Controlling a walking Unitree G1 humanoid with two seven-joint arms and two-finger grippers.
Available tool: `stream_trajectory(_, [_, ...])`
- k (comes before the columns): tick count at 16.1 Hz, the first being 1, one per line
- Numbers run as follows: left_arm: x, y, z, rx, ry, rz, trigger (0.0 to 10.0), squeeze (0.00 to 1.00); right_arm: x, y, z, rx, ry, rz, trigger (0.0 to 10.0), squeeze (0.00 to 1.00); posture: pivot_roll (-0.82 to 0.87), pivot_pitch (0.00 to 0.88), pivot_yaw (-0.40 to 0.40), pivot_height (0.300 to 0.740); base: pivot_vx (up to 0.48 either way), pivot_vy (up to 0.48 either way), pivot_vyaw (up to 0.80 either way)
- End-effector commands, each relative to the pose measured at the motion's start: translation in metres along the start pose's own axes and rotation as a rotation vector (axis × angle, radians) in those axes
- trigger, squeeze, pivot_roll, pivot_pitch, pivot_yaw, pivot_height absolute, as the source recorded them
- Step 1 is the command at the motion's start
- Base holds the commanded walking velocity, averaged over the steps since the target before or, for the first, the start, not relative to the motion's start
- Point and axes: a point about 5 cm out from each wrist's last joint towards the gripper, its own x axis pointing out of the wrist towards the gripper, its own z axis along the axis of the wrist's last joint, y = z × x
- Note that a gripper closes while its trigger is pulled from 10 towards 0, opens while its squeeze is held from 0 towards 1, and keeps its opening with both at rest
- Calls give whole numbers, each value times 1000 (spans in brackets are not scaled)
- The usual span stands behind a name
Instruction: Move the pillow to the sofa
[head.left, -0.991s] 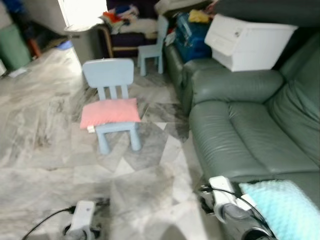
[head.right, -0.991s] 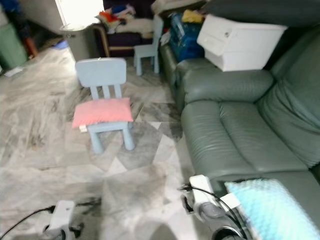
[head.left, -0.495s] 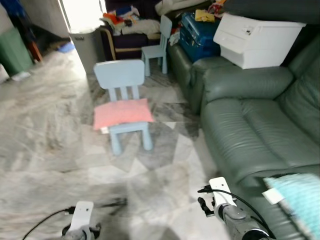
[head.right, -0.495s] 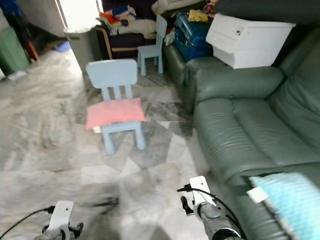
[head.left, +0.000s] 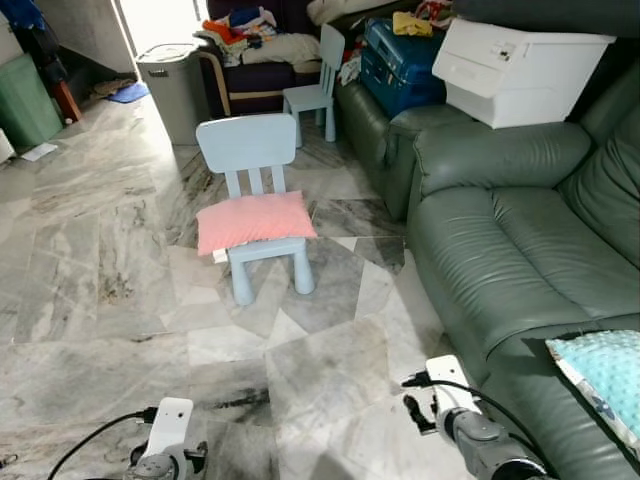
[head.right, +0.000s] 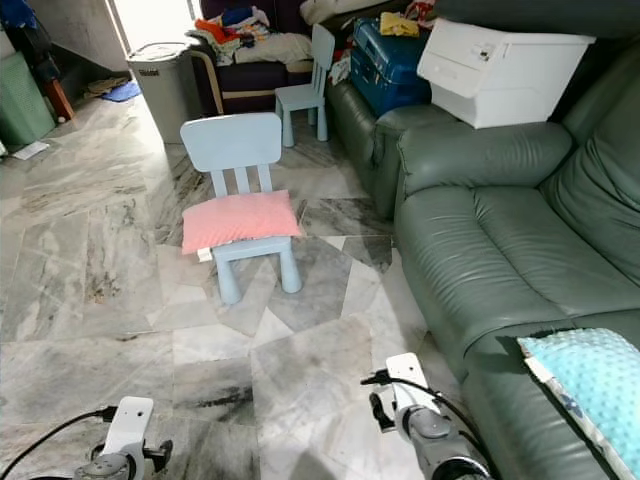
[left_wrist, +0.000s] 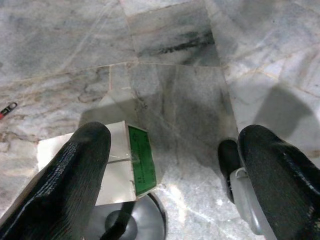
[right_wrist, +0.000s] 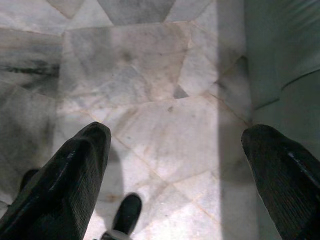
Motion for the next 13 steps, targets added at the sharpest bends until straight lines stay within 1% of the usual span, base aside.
stream_trajectory(1, [0,1,3,-17,-4,-2,10000,0,1,0,6,-17,-21,8,10000,0,-43,0,32,740,0,0,0])
stream_trajectory(2, [0,1,2,-22,-2,-6,10000,0,1,1,6,-20,-22,10,10000,0,-42,0,32,740,0,0,0])
stream_trajectory(5, [0,1,1,-30,-2,-15,10000,0,1,1,7,-27,-24,13,10000,0,-43,0,32,740,319,0,502])
stream_trajectory(11, [0,2,0,-38,3,-20,10000,0,1,2,6,-29,-22,17,10000,0,-45,0,31,740,374,274,751])
stream_trajectory(13, [0,2,0,-30,2,-21,10000,0,1,2,6,-28,-22,18,10000,0,-45,0,31,740,354,324,0])
